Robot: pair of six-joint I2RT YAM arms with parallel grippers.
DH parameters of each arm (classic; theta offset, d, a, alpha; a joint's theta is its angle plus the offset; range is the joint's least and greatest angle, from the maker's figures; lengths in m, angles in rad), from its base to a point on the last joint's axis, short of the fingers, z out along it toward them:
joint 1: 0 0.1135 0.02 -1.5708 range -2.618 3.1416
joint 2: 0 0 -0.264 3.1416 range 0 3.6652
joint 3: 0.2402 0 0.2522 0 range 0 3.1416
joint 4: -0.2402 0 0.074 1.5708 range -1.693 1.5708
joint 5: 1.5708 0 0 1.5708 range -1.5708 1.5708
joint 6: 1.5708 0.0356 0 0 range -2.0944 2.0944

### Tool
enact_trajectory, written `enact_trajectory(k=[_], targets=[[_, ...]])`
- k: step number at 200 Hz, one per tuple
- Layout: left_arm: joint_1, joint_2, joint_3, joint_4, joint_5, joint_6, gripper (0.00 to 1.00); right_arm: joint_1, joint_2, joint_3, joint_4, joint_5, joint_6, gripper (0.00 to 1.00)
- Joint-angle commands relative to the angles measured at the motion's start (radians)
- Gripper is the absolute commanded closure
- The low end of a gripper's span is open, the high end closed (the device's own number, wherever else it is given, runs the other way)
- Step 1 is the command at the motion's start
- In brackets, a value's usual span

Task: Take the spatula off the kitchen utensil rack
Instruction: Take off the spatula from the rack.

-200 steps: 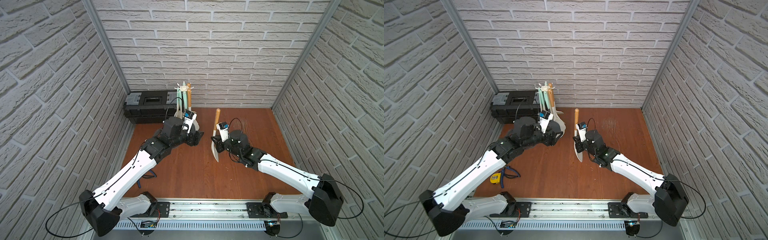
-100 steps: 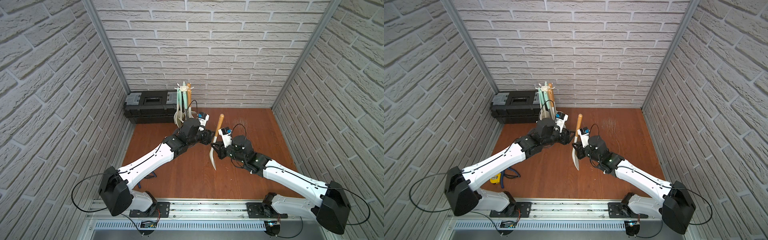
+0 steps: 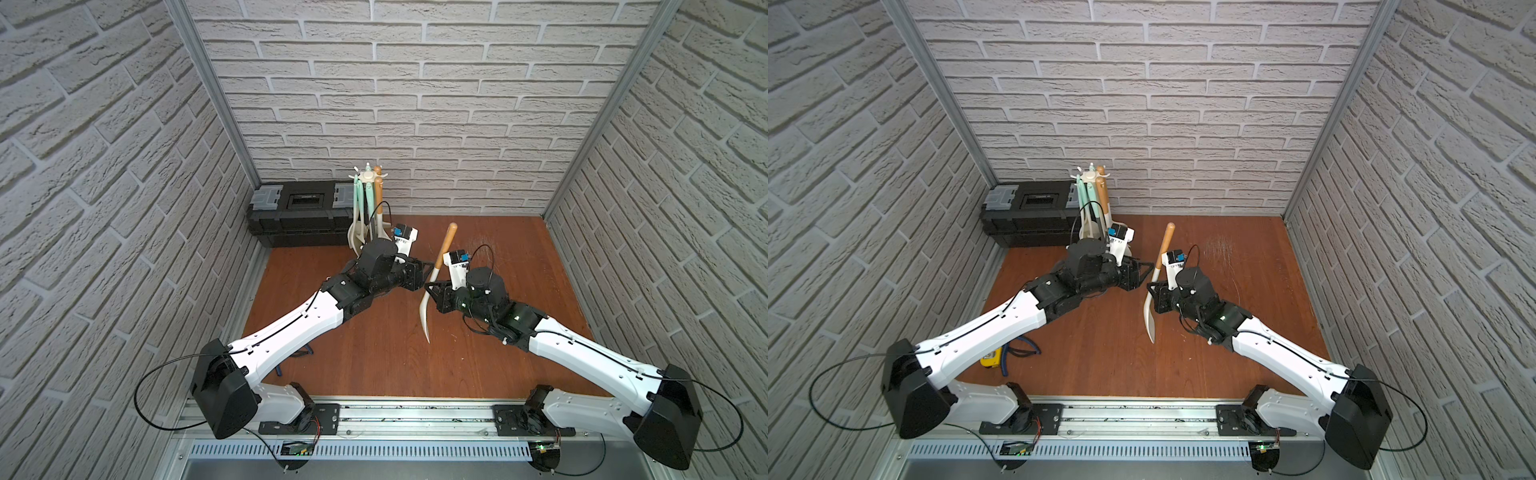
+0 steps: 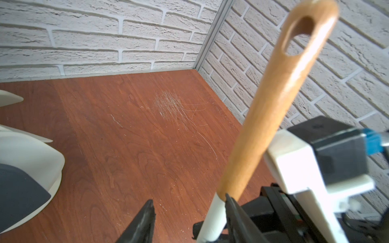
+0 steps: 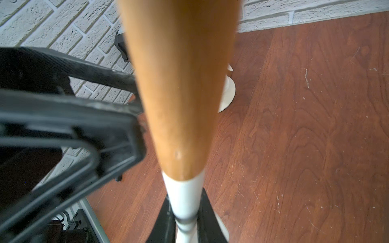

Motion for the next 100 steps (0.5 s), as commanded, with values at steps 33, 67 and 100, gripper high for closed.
enact_trajectory(k=[33,67,100], targets=[[-0.006,0.035,0.017,0.072,0.1,-0.022,0.45,0.005,0.016,0.058,0.067,-0.125,-0.034,0.97],[-0.006,0.077,0.047,0.077,0.111,-0.019,0.59,0.006,0.017,0.067,0.064,-0.152,-0.051,0.97],[-0.003,0.072,0.077,0.044,0.134,0.017,1.0,0.005,0.007,0.08,0.042,-0.172,-0.089,0.94]])
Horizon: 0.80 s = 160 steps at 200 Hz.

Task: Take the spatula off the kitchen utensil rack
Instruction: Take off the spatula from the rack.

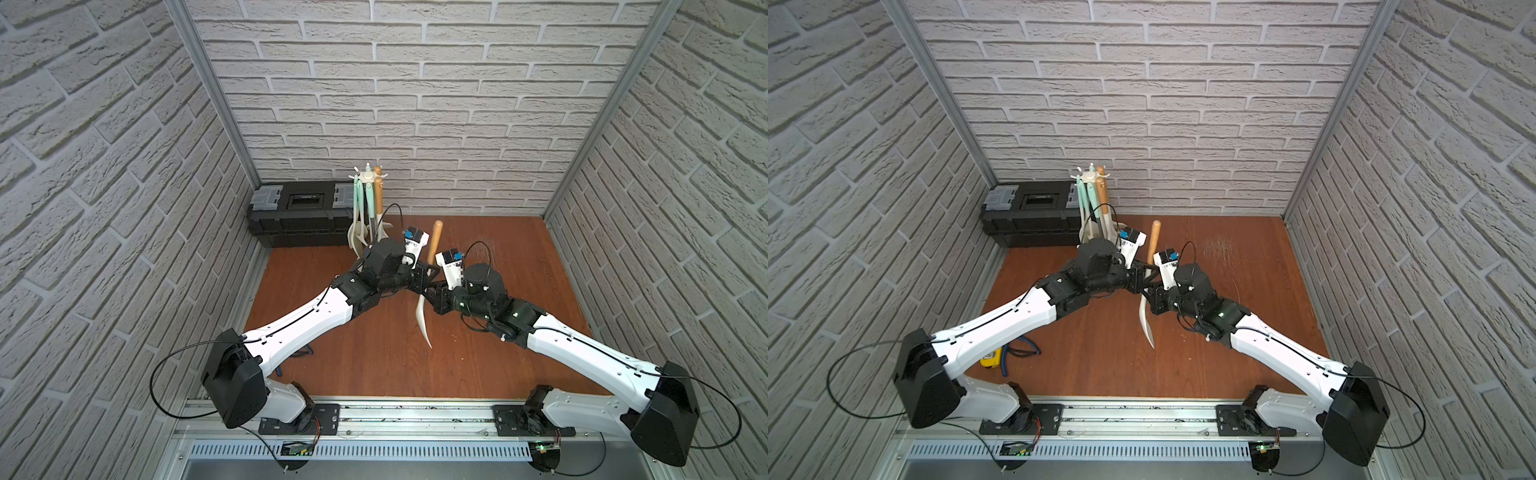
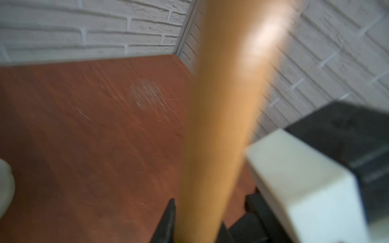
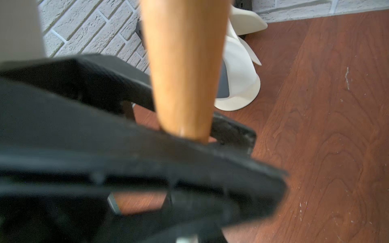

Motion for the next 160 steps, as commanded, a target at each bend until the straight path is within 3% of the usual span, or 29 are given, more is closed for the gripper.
enact_trajectory(k=[1,17,37,59,87,108,127,144,160], targets=[[0.005,-0.007,0.058,0.027,0.04,0.013,1.0,0.006,-0.014,0.046,0.06,-0.048,-0.058,0.94],[0.019,-0.024,0.073,-0.012,0.076,0.044,1.0,0.002,-0.023,0.075,0.015,-0.088,-0.105,0.76],[0.07,-0.058,0.079,-0.036,0.194,0.065,1.0,-0.059,-0.035,0.116,-0.055,-0.277,-0.137,0.51],[0.151,-0.092,0.067,-0.007,0.387,0.033,1.0,-0.151,-0.026,0.114,-0.036,-0.538,-0.093,0.39],[0.226,-0.122,0.022,0.136,0.561,-0.07,1.0,-0.162,0.001,0.102,0.065,-0.637,-0.03,0.38],[0.238,-0.133,0.009,0.192,0.606,-0.103,1.0,-0.154,0.031,0.076,0.239,-0.667,0.072,0.4],[0.238,-0.133,0.0,0.229,0.619,-0.128,1.0,-0.126,0.064,0.098,0.28,-0.669,0.084,0.43],[0.238,-0.128,-0.014,0.269,0.626,-0.157,1.0,-0.099,0.099,0.13,0.273,-0.666,0.074,0.48],[0.238,-0.121,-0.027,0.309,0.639,-0.185,1.0,-0.084,0.124,0.143,0.266,-0.653,0.068,0.63]])
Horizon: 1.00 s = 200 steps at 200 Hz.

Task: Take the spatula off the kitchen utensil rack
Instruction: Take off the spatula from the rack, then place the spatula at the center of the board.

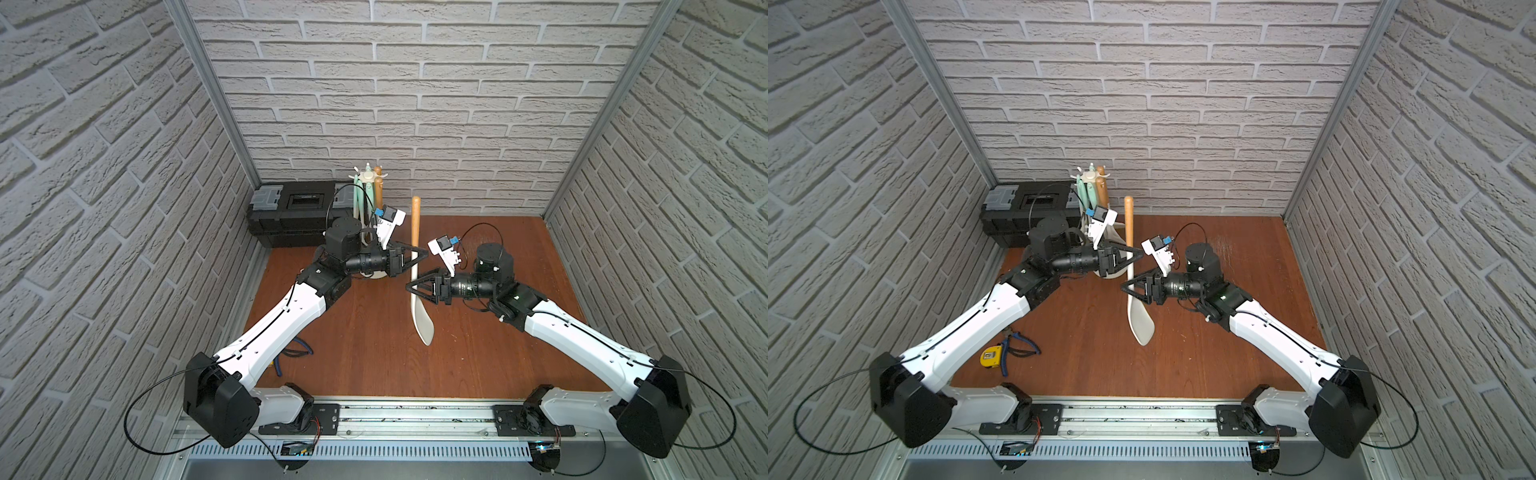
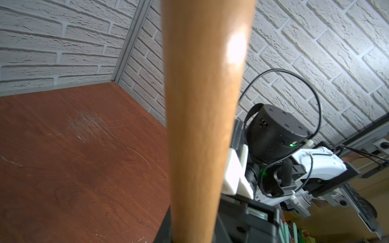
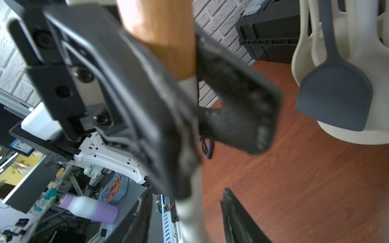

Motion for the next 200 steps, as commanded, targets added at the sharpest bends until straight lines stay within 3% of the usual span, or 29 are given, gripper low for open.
enact_trajectory(k=[1,15,25,61,80,95,139,200], targets=[[0.001,-0.01,-0.026,0.148,0.064,-0.066,1.0,0.029,0.028,0.043,0.077,-0.021,0.014,0.64],[0.002,-0.009,-0.032,0.151,0.067,-0.071,1.0,0.029,0.027,0.034,0.088,0.008,0.016,0.86],[0.006,-0.015,-0.035,0.137,0.066,-0.064,1.0,0.03,0.019,0.021,0.092,0.031,0.014,0.96],[0.043,-0.073,-0.05,-0.009,-0.041,0.008,1.0,0.031,-0.035,0.009,0.007,0.159,-0.003,0.97],[0.052,-0.108,-0.036,-0.137,-0.169,0.071,0.51,0.033,-0.062,0.013,-0.116,0.336,0.007,0.97],[0.052,-0.138,-0.014,-0.259,-0.305,0.119,0.38,0.035,-0.067,0.02,-0.22,0.479,0.025,0.97],[0.055,-0.271,-0.034,-0.47,-0.662,0.183,0.35,0.041,0.031,0.069,-0.451,0.724,0.129,0.97],[0.099,-0.407,-0.162,-0.547,-0.759,0.155,0.34,0.05,0.369,0.244,-0.564,0.695,0.206,0.97]])
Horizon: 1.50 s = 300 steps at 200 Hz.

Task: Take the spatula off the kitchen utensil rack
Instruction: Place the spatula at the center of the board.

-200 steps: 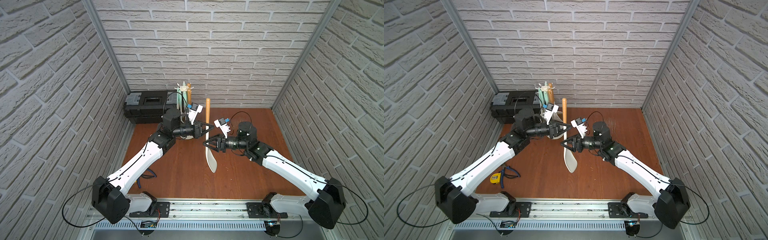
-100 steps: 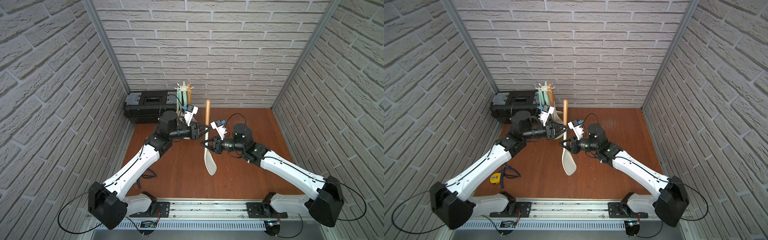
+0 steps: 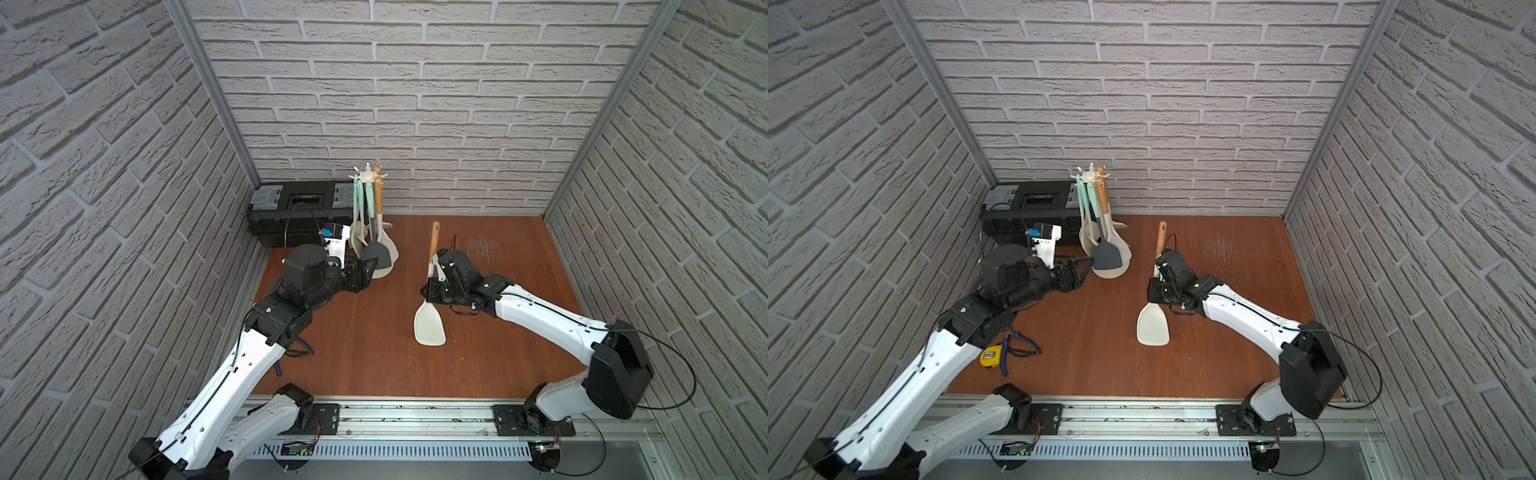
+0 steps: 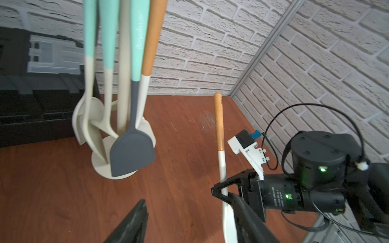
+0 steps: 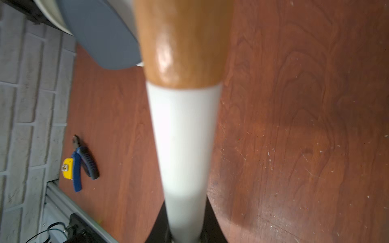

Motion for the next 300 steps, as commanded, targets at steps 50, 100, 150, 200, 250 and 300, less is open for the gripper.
enact_trajectory(k=[50,100,150,200,250,300], targets=[[0.051,-0.071,-0.118,-0.057,-0.073,-0.033,0.34,0.007,0.337,0.269,-0.074,-0.082,0.034,0.97],[0.063,-0.102,-0.164,-0.058,-0.084,-0.047,0.34,-0.011,0.522,0.397,-0.126,-0.103,0.011,0.97],[0.082,-0.114,-0.182,-0.074,-0.089,-0.041,0.34,-0.017,0.618,0.437,-0.125,-0.131,0.026,0.95],[0.1,-0.132,-0.2,-0.077,-0.087,-0.043,0.34,-0.017,0.642,0.435,-0.139,-0.119,0.032,0.8],[0.108,-0.132,-0.205,-0.077,-0.081,-0.041,0.34,-0.017,0.644,0.436,-0.15,-0.108,0.036,0.69],[0.111,-0.137,-0.218,-0.077,-0.079,-0.045,0.33,-0.017,0.633,0.435,-0.152,-0.1,0.039,0.69]])
